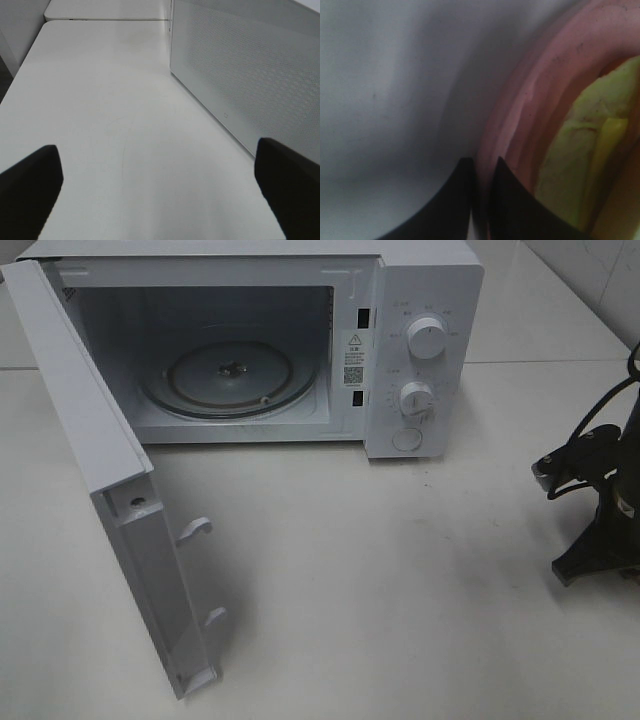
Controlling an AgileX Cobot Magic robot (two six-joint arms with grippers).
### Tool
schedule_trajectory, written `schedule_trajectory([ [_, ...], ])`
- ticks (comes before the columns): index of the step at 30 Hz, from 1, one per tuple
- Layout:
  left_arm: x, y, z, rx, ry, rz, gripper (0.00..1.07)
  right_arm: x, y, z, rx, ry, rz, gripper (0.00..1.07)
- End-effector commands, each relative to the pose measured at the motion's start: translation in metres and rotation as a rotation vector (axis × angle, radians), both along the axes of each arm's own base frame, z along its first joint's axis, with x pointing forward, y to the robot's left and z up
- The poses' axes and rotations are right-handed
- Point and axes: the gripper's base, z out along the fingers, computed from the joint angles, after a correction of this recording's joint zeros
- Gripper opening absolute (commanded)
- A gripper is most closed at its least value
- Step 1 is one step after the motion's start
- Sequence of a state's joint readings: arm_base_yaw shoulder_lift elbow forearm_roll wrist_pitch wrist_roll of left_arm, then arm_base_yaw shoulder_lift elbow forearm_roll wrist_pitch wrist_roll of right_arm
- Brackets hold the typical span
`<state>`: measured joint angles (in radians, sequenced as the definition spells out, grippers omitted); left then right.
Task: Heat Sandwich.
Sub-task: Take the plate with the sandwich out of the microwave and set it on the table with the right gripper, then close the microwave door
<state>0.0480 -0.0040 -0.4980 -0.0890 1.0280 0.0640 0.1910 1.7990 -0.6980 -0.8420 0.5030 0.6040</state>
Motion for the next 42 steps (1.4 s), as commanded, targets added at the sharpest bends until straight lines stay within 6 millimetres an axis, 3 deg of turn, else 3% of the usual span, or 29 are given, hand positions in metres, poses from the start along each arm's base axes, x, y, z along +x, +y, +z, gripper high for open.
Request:
schedule_trajectory([
  [1,-0.004,0.0,-0.001,0.0,-0.023,-0.001,1.01,0.001,-0.001,0.01,0.002,-0.034,-0.008,0.3],
  [4,-0.004,0.0,-0.001,0.0,-0.023,-0.001,1.01,0.001,-0.001,0.013,0.015,-0.042,-0.014,0.4],
  [5,-0.004,0.0,-0.001,0.0,-0.023,-0.001,1.01,-0.001,0.0,0.018,0.033,-0.048,-0.017,0.49],
  [7,-0.004,0.0,-0.001,0.0,-0.023,-0.001,1.01,-0.002,0.002,0.024,0.052,-0.053,-0.013,0.56],
  [14,-0.004,0.0,-0.001,0.0,-0.023,-0.001,1.01,-0.013,0.006,0.05,0.132,-0.071,-0.012,0.72],
  [26,-0.004,0.0,-0.001,0.0,-0.023,-0.001,1.01,-0.041,0.011,0.092,0.255,-0.071,-0.06,0.74],
  [34,-0.004,0.0,-0.001,0.0,-0.023,-0.001,1.01,-0.077,0.011,0.133,0.342,-0.114,-0.078,0.74],
  [42,-0.004,0.0,-0.001,0.0,-0.023,-0.001,1.01,-0.105,0.007,0.16,0.385,-0.205,-0.061,0.79],
])
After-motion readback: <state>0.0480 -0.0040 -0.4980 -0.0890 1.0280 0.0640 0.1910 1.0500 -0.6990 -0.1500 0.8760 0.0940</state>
